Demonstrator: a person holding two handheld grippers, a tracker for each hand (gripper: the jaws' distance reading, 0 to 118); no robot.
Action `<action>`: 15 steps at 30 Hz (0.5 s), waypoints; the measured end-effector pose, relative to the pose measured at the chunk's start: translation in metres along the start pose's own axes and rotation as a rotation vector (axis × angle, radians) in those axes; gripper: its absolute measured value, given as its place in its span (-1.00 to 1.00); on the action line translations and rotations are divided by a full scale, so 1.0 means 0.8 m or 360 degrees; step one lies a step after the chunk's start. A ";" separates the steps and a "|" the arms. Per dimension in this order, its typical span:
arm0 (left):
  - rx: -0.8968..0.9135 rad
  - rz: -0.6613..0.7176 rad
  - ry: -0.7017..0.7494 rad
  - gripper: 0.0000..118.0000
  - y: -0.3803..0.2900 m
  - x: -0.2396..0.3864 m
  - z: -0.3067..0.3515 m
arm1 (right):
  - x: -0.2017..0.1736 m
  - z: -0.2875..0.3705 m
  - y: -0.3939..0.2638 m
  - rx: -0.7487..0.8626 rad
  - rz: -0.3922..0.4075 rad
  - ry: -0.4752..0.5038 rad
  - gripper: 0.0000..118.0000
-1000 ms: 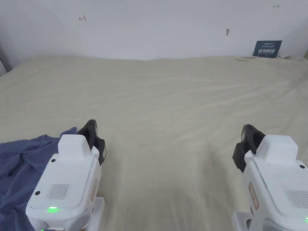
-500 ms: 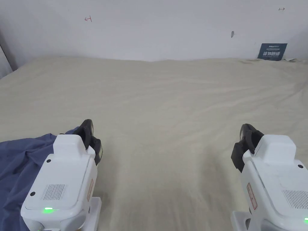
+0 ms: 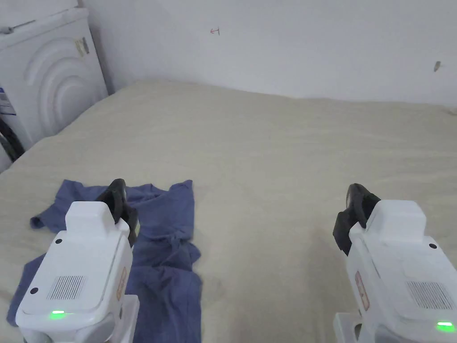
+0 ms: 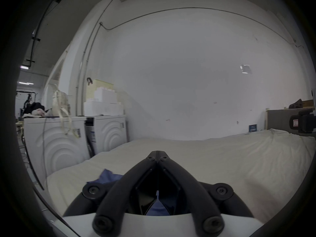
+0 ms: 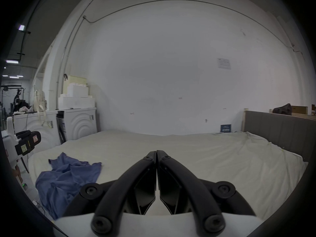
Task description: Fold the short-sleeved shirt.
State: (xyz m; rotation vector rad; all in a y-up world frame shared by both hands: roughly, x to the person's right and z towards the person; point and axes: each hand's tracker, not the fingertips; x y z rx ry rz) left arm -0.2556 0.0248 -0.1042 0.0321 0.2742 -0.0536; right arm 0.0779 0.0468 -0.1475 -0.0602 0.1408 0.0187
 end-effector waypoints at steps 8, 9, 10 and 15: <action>-0.0027 -0.0024 0.0290 -1.00 -0.003 -0.098 0.029 | -0.077 -0.022 -0.005 -0.0012 0.0010 0.0237 -1.00; -0.0033 -0.0024 0.0321 -1.00 -0.004 -0.108 0.033 | -0.086 -0.024 -0.006 -0.0018 0.0011 0.0261 -1.00; -0.0039 -0.0019 0.0340 -1.00 -0.004 -0.118 0.038 | -0.094 -0.026 -0.007 -0.0021 0.0014 0.0288 -1.00; -0.0061 -0.0035 0.0428 -1.00 -0.007 -0.145 0.055 | -0.123 -0.031 -0.012 -0.0042 0.0020 0.0380 -1.00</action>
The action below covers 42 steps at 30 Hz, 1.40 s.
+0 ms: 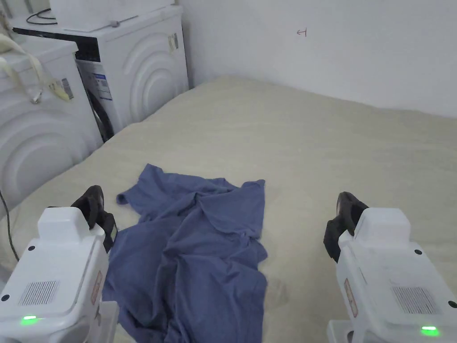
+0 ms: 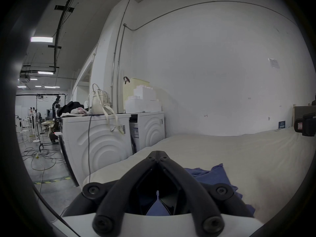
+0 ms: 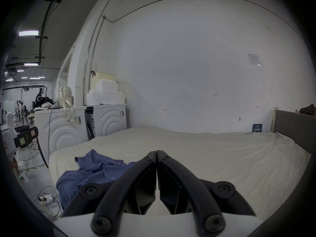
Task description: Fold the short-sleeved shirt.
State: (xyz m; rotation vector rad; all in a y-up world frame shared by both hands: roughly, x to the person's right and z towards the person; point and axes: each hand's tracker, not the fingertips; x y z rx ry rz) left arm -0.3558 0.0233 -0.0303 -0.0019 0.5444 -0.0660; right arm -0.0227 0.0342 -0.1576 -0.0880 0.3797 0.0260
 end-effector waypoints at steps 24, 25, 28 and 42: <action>-0.0468 0.0101 -0.0190 -1.00 -0.003 0.032 -0.088 | 0.007 -0.011 0.000 -0.0025 0.0036 -0.0019 -1.00; -0.0567 0.0120 -0.0241 -1.00 -0.004 0.037 -0.102 | 0.010 -0.011 -0.001 -0.0027 0.0032 -0.0029 -1.00; -0.0780 0.0219 -0.0295 -1.00 -0.007 0.054 -0.140 | 0.017 -0.016 -0.004 -0.0040 0.0026 -0.0065 -1.00; -0.1591 0.0020 -0.0413 0.96 -0.107 0.113 -0.280 | 0.054 -0.038 -0.031 -0.0155 0.0015 -0.0160 -1.00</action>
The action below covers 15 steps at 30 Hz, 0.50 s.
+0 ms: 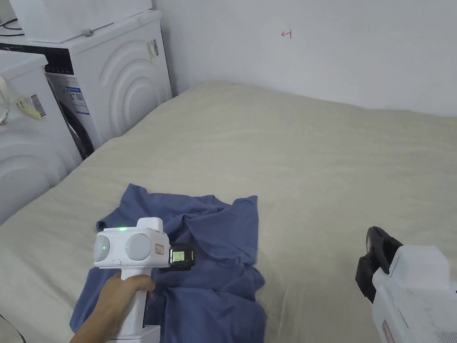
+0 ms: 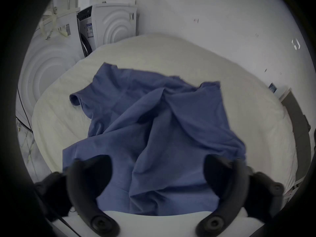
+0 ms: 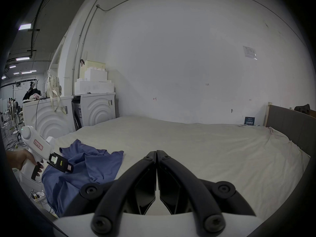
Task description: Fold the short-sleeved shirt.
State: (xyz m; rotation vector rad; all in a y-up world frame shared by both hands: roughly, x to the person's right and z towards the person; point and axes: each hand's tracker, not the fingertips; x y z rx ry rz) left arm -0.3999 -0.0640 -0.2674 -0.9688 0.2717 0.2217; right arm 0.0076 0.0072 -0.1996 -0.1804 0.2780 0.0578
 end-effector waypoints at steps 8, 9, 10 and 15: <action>-0.0189 0.0073 0.0079 0.95 -0.001 -0.009 -0.036 | 0.012 -0.002 -0.009 -0.0038 -0.0017 -0.0031 -1.00; -0.0197 0.0071 0.0049 0.90 -0.003 -0.009 -0.037 | 0.012 -0.002 -0.010 -0.0041 -0.0016 -0.0033 -1.00; -0.0206 0.0076 0.0041 0.80 -0.005 -0.008 -0.039 | 0.013 -0.003 -0.010 -0.0045 -0.0016 -0.0034 -1.00; -0.0206 0.0021 0.0080 0.11 -0.007 0.004 -0.036 | 0.015 -0.002 -0.011 -0.0050 -0.0021 -0.0034 -1.00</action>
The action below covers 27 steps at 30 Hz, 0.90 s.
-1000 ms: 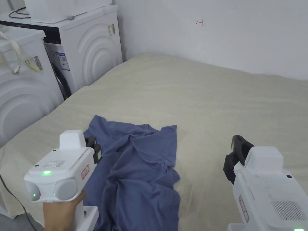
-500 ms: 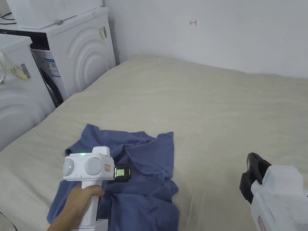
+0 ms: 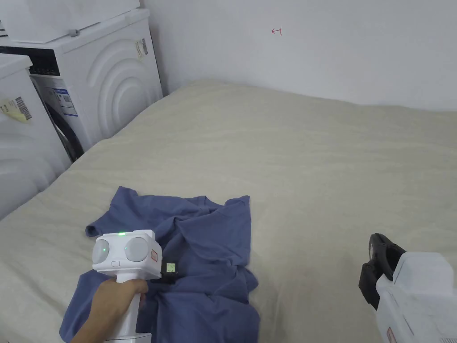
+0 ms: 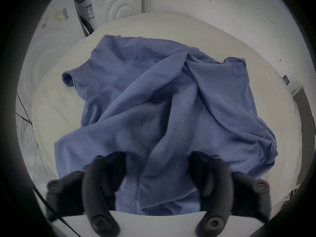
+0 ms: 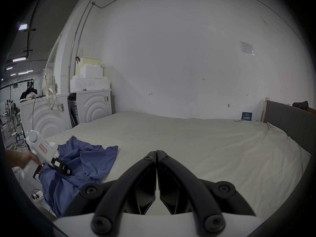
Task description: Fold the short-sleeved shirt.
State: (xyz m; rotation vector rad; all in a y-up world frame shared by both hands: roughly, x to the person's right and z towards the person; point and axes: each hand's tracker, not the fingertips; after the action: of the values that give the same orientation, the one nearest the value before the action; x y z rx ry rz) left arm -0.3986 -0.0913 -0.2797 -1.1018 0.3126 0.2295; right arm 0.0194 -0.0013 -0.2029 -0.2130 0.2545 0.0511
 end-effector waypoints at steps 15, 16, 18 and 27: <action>0.0290 -0.0071 -0.0265 -1.00 0.026 0.001 0.088 | 0.021 0.012 0.012 0.0047 -0.0029 -0.0022 -1.00; 0.0306 -0.0098 -0.0284 -1.00 0.034 0.009 0.102 | 0.024 0.014 0.014 0.0057 -0.0035 -0.0029 -1.00; 0.0401 -0.0161 -0.0299 -1.00 0.043 0.031 0.134 | 0.031 0.019 0.018 0.0073 -0.0048 -0.0041 -1.00; 0.0687 -0.0433 -0.0533 -1.00 0.106 0.163 0.264 | 0.076 0.052 0.034 0.0153 -0.0075 -0.0150 -1.00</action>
State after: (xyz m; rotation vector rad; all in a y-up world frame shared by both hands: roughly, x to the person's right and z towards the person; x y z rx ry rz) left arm -0.2768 0.1395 -0.3095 -0.6535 -0.0885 0.0939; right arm 0.0863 0.0357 -0.1842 -0.1203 0.1575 0.0020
